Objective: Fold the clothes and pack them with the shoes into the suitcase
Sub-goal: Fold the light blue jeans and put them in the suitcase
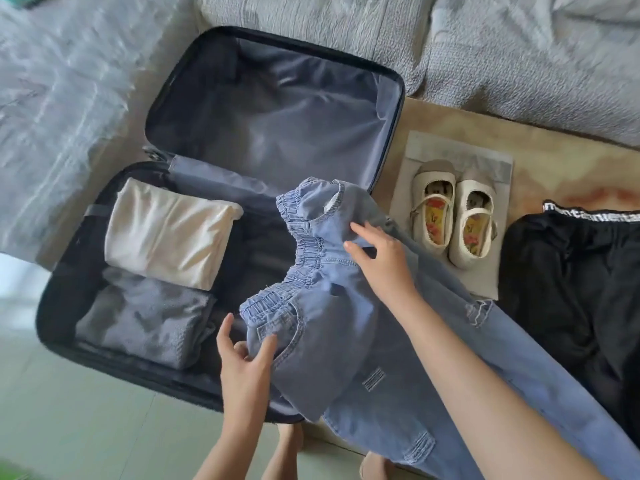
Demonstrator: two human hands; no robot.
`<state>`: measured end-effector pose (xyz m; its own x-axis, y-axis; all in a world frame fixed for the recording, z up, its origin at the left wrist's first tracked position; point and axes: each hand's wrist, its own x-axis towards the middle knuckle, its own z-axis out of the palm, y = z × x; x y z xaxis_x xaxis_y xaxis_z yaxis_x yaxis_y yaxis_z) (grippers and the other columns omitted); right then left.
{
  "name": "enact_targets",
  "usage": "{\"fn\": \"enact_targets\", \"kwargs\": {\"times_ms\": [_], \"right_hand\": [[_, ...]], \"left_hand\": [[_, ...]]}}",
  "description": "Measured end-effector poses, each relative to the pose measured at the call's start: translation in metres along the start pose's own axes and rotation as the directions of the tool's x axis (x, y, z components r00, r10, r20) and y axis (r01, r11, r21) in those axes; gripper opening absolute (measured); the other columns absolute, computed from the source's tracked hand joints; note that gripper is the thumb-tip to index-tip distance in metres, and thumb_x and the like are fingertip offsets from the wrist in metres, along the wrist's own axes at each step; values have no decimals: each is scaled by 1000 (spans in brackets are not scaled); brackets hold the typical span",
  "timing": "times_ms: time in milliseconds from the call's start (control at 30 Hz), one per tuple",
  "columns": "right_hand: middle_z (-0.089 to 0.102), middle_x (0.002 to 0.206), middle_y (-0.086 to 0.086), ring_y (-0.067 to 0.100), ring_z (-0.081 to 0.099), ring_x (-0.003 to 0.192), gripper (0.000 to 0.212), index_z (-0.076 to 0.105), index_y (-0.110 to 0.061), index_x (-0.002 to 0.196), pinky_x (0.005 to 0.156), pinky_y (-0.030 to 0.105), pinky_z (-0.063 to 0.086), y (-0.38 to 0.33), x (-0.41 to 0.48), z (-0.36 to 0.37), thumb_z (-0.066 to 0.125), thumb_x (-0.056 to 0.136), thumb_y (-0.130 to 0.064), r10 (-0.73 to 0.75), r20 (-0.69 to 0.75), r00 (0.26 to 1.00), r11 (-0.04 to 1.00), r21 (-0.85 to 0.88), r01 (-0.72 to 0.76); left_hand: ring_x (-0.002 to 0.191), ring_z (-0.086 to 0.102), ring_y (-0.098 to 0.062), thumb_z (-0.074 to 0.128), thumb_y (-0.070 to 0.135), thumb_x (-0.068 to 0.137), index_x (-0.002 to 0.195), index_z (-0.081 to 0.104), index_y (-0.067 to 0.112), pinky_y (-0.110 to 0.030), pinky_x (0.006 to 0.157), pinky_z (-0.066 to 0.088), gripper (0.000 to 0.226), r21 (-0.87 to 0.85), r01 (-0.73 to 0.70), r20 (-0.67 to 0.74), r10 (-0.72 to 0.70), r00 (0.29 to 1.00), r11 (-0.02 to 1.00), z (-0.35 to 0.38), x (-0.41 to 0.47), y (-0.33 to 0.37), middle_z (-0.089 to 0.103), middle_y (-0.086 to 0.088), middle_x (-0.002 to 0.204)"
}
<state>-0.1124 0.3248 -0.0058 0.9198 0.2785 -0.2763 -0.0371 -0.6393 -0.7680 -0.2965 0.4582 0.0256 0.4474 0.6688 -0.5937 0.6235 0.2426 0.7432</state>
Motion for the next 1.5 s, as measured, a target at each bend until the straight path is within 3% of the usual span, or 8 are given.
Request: {"fn": "enact_targets", "kwargs": {"times_ms": [200, 367, 567, 733, 833, 1000, 1300, 1500], "right_hand": [[43, 146, 11, 27, 31, 139, 48, 48, -15, 139, 115, 44, 23, -17, 35, -4, 60, 93, -24, -107, -173, 979, 994, 16, 112], [52, 139, 6, 26, 36, 134, 55, 46, -18, 139, 114, 40, 18, -41, 82, 6, 65, 88, -30, -78, -40, 996, 944, -324, 61], [66, 102, 3, 29, 47, 102, 18, 70, -19, 97, 90, 30, 24, -69, 103, 11, 59, 84, -13, -232, -340, 911, 932, -347, 108], [59, 111, 6, 29, 44, 110, 22, 67, -16, 104, 93, 33, 28, -71, 106, 22, 66, 82, -19, -226, -264, 938, 930, -345, 127], [49, 133, 5, 29, 38, 124, 59, 56, -20, 127, 103, 34, 23, -51, 98, 27, 76, 75, -40, -147, -105, 984, 918, -385, 96], [45, 143, 7, 29, 37, 130, 55, 56, -18, 130, 111, 38, 24, -9, 68, 4, 75, 80, -30, -97, -166, 981, 978, -198, 63], [55, 128, 3, 23, 45, 125, 40, 55, -21, 131, 100, 31, 36, 127, -28, -72, 61, 92, -19, 298, -218, 929, 953, 17, -302], [55, 129, 17, 29, 41, 128, 39, 57, -14, 129, 106, 47, 36, 195, -67, -114, 63, 90, -16, 461, -254, 850, 880, 6, -475]], "left_hand": [[87, 66, -15, 72, 37, 81, 94, 67, 22, -36, 85, 50, 21, 114, 42, 74, -51, 996, 993, -4, 29, 6, 71, 3, 88], [80, 66, -23, 56, 18, 88, 108, 47, 29, -47, 86, 52, 25, 69, 73, -12, -72, 997, 995, -3, 41, -1, 67, -6, 86], [76, 52, -7, 43, 8, 93, 109, 38, 21, -23, 68, 40, 21, 38, -9, -105, 13, 994, 999, -5, 34, 4, 54, 2, 92], [77, 51, -5, 45, 8, 93, 110, 35, 19, -33, 73, 36, 22, 81, 37, -111, -27, 993, 996, -13, 38, -4, 53, -1, 98], [93, 57, -16, 51, 3, 89, 117, 33, 19, -34, 83, 44, 37, 130, 43, -32, -39, 999, 991, -14, 47, -11, 54, -6, 111], [128, 31, -24, 56, -4, 82, 131, 45, 14, -19, 97, 23, 54, 411, -193, 13, 206, 978, 891, -5, 47, -5, 37, -7, 135], [123, 42, -16, 50, -11, 83, 114, 62, 13, -11, 92, 26, 42, 350, -686, 423, 546, 724, 638, 81, 26, 33, 48, -2, 130], [119, 45, -25, 48, -12, 79, 110, 67, 9, -26, 100, 34, 41, 354, -843, 578, 615, 537, 404, 160, 22, 52, 57, -7, 124]]}}
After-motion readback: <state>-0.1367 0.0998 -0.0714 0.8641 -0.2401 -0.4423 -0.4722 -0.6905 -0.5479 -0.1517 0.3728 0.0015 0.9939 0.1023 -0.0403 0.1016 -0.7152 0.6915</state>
